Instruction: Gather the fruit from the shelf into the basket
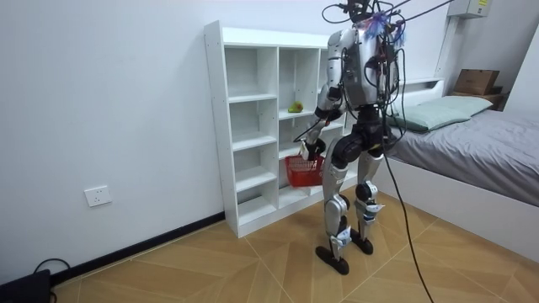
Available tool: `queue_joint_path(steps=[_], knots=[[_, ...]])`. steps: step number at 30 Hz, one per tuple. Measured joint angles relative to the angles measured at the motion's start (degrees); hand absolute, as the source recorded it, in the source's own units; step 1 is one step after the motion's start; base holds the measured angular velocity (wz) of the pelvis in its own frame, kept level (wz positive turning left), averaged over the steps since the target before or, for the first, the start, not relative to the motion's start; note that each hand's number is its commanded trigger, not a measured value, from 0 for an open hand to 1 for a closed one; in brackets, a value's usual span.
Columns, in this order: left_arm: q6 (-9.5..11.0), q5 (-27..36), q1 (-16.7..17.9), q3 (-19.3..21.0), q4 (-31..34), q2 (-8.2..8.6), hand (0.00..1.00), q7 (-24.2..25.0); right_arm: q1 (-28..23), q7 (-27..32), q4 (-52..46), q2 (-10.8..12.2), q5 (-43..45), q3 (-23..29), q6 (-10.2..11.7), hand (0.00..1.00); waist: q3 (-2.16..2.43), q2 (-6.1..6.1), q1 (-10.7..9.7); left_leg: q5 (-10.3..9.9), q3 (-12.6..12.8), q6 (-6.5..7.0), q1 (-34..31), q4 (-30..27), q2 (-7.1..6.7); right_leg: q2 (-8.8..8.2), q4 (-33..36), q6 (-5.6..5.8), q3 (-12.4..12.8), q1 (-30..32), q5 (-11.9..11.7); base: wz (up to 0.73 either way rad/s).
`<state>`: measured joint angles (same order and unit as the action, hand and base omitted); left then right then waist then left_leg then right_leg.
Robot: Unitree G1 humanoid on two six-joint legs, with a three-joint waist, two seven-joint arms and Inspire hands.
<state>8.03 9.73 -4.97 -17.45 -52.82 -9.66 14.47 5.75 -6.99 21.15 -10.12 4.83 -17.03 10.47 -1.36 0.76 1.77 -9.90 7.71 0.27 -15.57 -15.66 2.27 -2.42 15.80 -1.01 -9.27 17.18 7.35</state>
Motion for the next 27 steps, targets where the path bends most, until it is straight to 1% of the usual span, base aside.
queue_joint_path(steps=[2, 3, 4, 5, 6, 8, 9, 10, 11, 13, 14, 17, 22, 27], knots=[[1.20, 3.33, -0.18, -1.34, 0.99, 0.10, 1.00, 0.78, 1.04, 1.62, 0.73, 0.52, -0.18, -0.88, 0.31, 1.00, 0.01, -0.01, 0.08, 0.00, 0.17, 0.00, -0.60, 0.04, -0.01, 0.00, 0.20, 0.00, 0.39, 0.90, 0.00, -0.06], [1.37, 4.30, -0.34, -1.75, 1.24, 0.09, 1.00, 0.86, 1.23, 2.15, 0.74, 0.53, -0.27, -1.33, 0.54, 1.00, 0.01, -0.01, 0.10, 0.01, 0.14, 0.01, -0.83, 0.02, -0.01, -0.01, 0.30, 0.00, 0.48, 1.19, 0.00, -0.07], [1.61, 6.34, -0.71, -2.01, 1.29, 0.25, 1.00, 1.03, 1.65, 2.79, 0.82, 1.08, -0.41, -2.15, 0.78, 1.00, -0.02, -0.06, 0.20, 0.01, 0.09, 0.02, -1.21, -0.01, 0.00, -0.01, 0.44, -0.01, 0.57, 1.60, -0.01, -0.04], [1.68, 7.11, -0.92, -2.02, 1.29, 0.33, 1.00, 1.08, 1.81, 2.96, 0.94, 1.24, -0.41, -2.34, 0.87, 1.00, -0.03, -0.06, 0.14, 0.01, 0.08, 0.01, -1.34, -0.01, 0.01, 0.00, 0.49, -0.02, 0.58, 1.76, -0.02, 0.00], [1.76, 8.79, -1.43, -2.17, 1.29, 0.48, 1.00, 1.19, 2.12, 3.50, 1.50, 1.40, -0.48, -2.61, 1.25, 1.00, -0.08, -0.14, 0.10, 0.01, 0.03, 0.01, -1.56, -0.05, 0.04, 0.01, 0.49, -0.03, 0.51, 1.89, -0.02, 0.05], [2.10, 10.58, -2.27, -2.85, 1.30, 0.71, 1.00, 1.42, 2.26, 4.59, 1.71, 1.50, -0.60, -3.16, 1.60, 1.00, -0.32, -0.54, 0.13, 0.01, 0.00, 0.01, -1.75, -0.09, 0.03, -0.04, 0.45, -0.03, 0.24, 1.90, -0.03, 0.07], [2.22, 11.07, -2.67, -3.04, 1.31, 0.92, 1.00, 1.77, 2.34, 5.14, 2.01, 1.59, -0.60, -3.38, 1.88, 1.00, -0.48, -0.84, 0.17, 0.01, -0.01, 0.02, -1.88, -0.09, 0.01, -0.10, 0.44, -0.03, 0.06, 1.96, -0.03, 0.05], [2.21, 11.21, -2.91, -3.04, 1.49, 1.36, 1.00, 2.09, 2.55, 5.64, 2.77, 1.60, -0.60, -3.77, 2.06, 1.00, -0.51, -1.05, 0.12, 0.03, -0.02, 0.04, -2.01, -0.09, 0.01, -0.16, 0.44, -0.03, -0.13, 2.06, -0.03, 0.04], [2.21, 11.58, -3.00, -3.06, 1.67, 1.57, 1.00, 2.14, 2.58, 5.75, 3.07, 1.64, -0.59, -3.92, 2.04, 1.00, -0.50, -1.10, 0.12, 0.03, 0.00, 0.05, -2.12, -0.10, 0.02, -0.16, 0.45, -0.03, -0.16, 2.14, -0.03, 0.04], [2.29, 14.22, -3.22, -3.33, 2.87, 2.44, 1.00, 2.28, 2.74, 6.18, 3.23, 1.74, -1.15, -4.34, 2.04, 1.00, -0.47, -1.19, 0.25, 0.23, 0.00, 0.13, -3.17, -0.17, -0.01, -0.29, 0.69, -0.03, -0.34, 3.13, -0.03, 0.05], [2.29, 15.62, -3.22, -4.21, 3.56, 2.73, 1.00, 2.27, 2.86, 6.78, 3.29, 1.88, -2.37, -4.47, 2.05, 1.00, -0.47, -1.19, 0.28, 0.40, 0.04, 0.18, -3.64, -0.15, -0.04, -0.38, 0.98, -0.04, -0.31, 3.73, -0.04, 0.04], [2.28, 17.34, -2.73, -5.79, 5.47, 3.07, 1.00, 2.35, 3.34, 7.98, 5.11, 2.51, -5.48, -4.89, 2.13, 1.00, -0.47, -1.19, 0.30, 0.49, 0.13, 0.15, -3.78, -0.10, -0.04, -0.34, 0.94, -0.10, -0.33, 3.96, -0.08, 0.00], [2.34, 20.12, -2.79, -6.22, 7.17, 3.76, 1.00, 2.55, 3.88, 9.46, 5.79, 3.23, -7.49, -5.44, 2.13, 1.00, -0.47, -1.18, 0.29, 0.54, 0.13, 0.07, -3.75, -0.09, 0.00, -0.26, 0.98, -0.13, -0.21, 3.98, -0.10, 0.00], [2.33, 20.51, -2.82, -6.84, 9.56, 4.07, 1.00, 2.59, 5.12, 9.80, 5.76, 4.29, -9.10, -5.92, 2.12, 1.00, -0.47, -1.18, 0.14, 0.57, 0.24, 0.08, -3.73, -0.15, -0.01, -0.32, 1.05, -0.19, -0.17, 4.09, -0.14, 0.00]])
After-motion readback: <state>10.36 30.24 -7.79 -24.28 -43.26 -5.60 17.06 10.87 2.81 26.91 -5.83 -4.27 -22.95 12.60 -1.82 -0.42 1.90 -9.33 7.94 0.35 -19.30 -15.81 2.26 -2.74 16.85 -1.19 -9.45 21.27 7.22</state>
